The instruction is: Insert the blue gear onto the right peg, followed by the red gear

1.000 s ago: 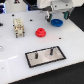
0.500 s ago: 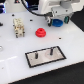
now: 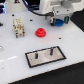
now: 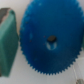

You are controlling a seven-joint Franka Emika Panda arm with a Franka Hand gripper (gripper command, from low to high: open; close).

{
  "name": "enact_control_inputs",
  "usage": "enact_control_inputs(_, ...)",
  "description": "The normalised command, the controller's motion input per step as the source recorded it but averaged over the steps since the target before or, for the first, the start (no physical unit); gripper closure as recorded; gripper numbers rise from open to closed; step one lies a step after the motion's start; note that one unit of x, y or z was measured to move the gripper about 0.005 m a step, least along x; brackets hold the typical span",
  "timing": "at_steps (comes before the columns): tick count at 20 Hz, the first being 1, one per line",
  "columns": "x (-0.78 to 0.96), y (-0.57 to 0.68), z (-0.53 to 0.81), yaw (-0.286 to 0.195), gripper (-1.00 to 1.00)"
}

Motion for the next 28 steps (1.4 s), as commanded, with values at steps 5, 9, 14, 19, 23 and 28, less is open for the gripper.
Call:
enact_control_inputs(5,0.01,-0.04,0.13,0.000,1.00)
enact_control_inputs(9,0.32,-0.12,0.53,0.000,1.00)
enact_control_inputs(14,0.54,-0.17,0.55,0.000,1.00)
enact_control_inputs(19,0.65,-0.30,0.55,0.000,1.00)
enact_control_inputs(23,0.74,-0.27,0.56,0.000,1.00)
enact_control_inputs(28,0.81,-0.25,0.50,0.000,1.00)
